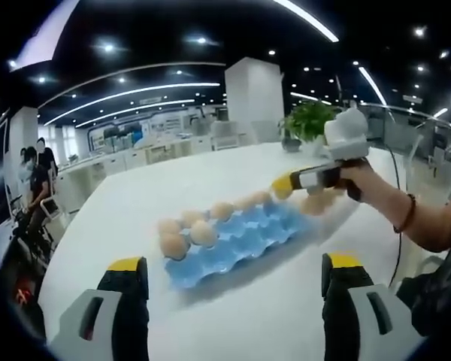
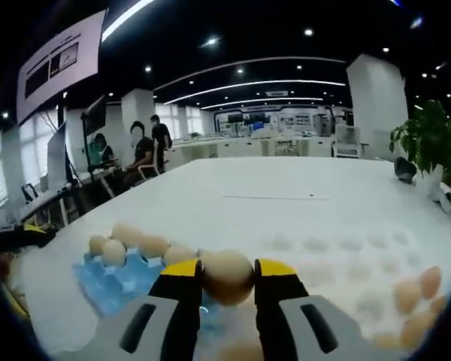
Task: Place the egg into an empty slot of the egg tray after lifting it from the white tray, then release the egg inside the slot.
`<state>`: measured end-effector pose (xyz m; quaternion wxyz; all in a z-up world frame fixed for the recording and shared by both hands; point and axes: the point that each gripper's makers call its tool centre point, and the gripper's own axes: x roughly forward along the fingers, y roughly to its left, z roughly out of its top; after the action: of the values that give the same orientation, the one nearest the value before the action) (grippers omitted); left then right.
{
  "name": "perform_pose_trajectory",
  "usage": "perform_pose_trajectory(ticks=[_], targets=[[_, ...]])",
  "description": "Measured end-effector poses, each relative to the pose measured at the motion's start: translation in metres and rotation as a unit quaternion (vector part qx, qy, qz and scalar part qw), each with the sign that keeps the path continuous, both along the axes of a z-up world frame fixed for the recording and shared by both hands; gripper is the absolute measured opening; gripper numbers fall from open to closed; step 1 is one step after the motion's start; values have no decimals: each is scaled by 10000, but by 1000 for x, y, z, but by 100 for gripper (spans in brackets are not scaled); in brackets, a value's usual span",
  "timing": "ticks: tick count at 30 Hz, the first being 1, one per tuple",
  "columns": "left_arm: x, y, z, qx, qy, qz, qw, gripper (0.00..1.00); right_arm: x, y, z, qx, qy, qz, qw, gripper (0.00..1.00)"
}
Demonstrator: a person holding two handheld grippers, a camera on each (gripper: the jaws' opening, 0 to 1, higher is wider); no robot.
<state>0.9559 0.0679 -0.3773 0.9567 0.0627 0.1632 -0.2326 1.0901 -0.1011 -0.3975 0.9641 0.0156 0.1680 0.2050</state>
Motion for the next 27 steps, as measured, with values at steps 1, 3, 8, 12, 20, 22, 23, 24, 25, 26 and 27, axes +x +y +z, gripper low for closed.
perform_pose_trajectory(ticks=[1, 3, 8, 12, 20, 22, 23, 24, 25, 26, 27], targets=[[0, -1, 1, -33, -8, -9, 10000, 98, -1, 3, -1, -13, 11, 40, 10000, 27], [0, -1, 1, -42, -20, -14, 10000, 98, -2, 12, 0, 7, -4, 154, 9999, 28], [0, 1, -1, 18, 20, -6, 10000, 98, -3, 29, 2, 44, -12, 381, 9993, 28], [-1, 1, -1, -5, 12, -4, 10000, 98, -7, 47, 2, 148, -28, 639, 9978, 28], [-2, 3, -3, -24, 37, 4, 10000, 98, -13, 76, 0, 281, -71, 1019, 9944, 28], [-2, 3, -3, -27, 40, 2, 10000, 98, -14, 81, 0, 263, -93, 1095, 9936, 28], [-2, 3, -4, -20, 47, -1, 10000, 98, -15, 86, 1, 287, -128, 1159, 9928, 28], [-3, 3, -4, -10, 55, 2, 10000, 98, -15, 89, 2, 284, -154, 1231, 9919, 28], [-3, 3, -5, -4, 58, 3, 10000, 98, -16, 95, 3, 315, -209, 1325, 9905, 28], [-3, 3, -5, -4, 67, 6, 10000, 98, -16, 99, 4, 321, -238, 1379, 9896, 28], [-3, 3, -5, -9, 67, 7, 10000, 98, -17, 103, 3, 308, -235, 1426, 9890, 28]])
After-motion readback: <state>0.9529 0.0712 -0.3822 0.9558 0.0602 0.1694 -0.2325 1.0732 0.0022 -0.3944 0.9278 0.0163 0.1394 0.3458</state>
